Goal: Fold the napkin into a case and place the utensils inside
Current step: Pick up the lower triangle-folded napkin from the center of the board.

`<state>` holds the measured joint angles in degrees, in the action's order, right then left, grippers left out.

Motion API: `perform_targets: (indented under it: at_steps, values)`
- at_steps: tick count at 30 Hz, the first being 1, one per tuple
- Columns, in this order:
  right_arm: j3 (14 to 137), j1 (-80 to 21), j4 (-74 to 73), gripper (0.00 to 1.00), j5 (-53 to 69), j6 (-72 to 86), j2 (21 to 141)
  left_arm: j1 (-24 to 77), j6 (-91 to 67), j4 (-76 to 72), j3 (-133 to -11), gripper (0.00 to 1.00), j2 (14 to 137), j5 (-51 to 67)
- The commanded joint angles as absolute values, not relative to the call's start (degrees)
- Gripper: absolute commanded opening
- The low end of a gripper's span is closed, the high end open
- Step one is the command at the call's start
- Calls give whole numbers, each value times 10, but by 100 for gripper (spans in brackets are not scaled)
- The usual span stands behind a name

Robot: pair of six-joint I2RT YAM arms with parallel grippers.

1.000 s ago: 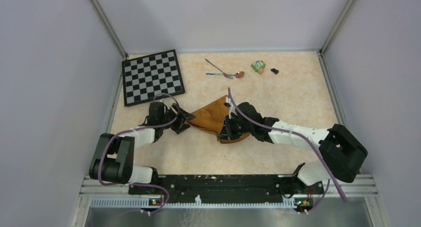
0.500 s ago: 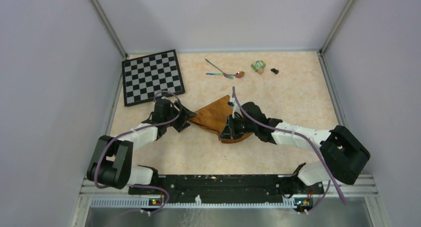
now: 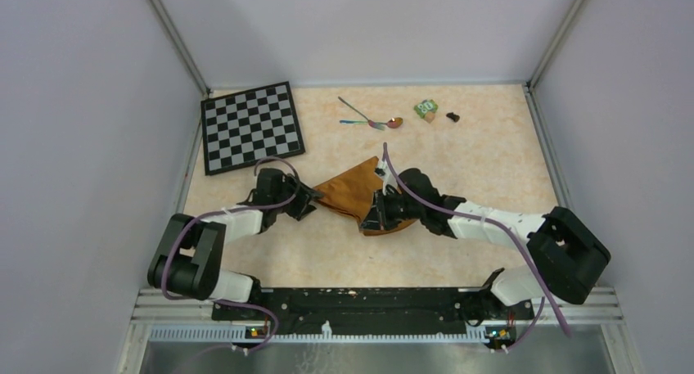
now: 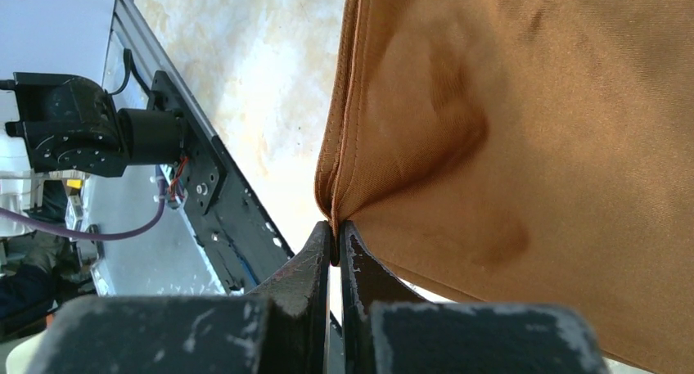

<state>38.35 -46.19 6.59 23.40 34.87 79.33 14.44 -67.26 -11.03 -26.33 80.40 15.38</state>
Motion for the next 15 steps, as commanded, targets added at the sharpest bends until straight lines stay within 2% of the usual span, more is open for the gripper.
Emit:
perform_targets:
  at_steps: [1, 7, 10, 12, 15]
  values:
    - [374, -455, 103, 0, 250, 350, 777, 148, -663, -138, -283, 56, 822, 140]
    - [362, -455, 114, 0, 256, 355, 774, 147, -645, -135, -298, 46, 853, 117]
    - [356, -456, 121, 0, 264, 357, 774, 147, -628, -126, -307, 33, 856, 104]
    - [347, -459, 133, 0, 273, 362, 775, 146, -608, -89, -323, 30, 843, 81]
    - [330, -468, 173, 0, 294, 377, 785, 142, -571, -26, -350, 18, 815, 47]
